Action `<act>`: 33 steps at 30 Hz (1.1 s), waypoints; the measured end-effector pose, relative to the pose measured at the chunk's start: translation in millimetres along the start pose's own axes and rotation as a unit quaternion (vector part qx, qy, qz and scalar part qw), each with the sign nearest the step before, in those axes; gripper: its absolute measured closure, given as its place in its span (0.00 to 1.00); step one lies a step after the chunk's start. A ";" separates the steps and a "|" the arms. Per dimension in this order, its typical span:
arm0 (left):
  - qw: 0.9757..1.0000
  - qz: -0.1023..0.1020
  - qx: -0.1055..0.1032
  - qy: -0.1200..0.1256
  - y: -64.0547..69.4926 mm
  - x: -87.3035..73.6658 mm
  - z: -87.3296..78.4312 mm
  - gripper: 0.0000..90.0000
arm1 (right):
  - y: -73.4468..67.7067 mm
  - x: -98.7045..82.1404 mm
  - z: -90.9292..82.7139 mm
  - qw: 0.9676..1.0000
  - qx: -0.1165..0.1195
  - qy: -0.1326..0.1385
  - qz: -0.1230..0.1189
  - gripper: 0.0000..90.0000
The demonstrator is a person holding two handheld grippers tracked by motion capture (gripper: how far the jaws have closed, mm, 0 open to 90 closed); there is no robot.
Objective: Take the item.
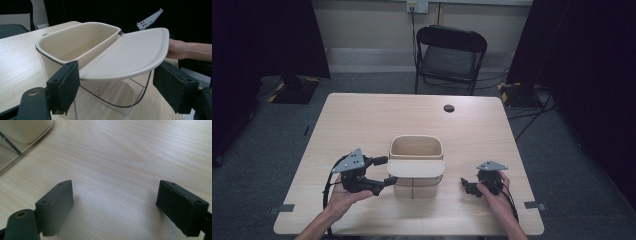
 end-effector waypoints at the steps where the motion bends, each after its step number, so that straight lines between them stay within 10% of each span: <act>1: 1.000 0.000 0.001 0.001 -0.2 0.8 0.2 0.23 | 0.0 0.0 0.0 1.000 0.000 0.000 0.000 0.15; 33: 1.000 -0.001 -0.016 0.003 3.1 10.1 1.6 0.30 | 0.0 0.0 0.0 1.000 0.000 0.000 0.000 0.15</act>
Point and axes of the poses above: each handheld gripper's, and its own axes: z roughly forward along the jaws, x roughly out of its top, y roughly to its right, the point moved 10 cm from there along z, roughly forward along the jaws, and after that the axes turned 11 degrees about z, right-handed, at the moved point
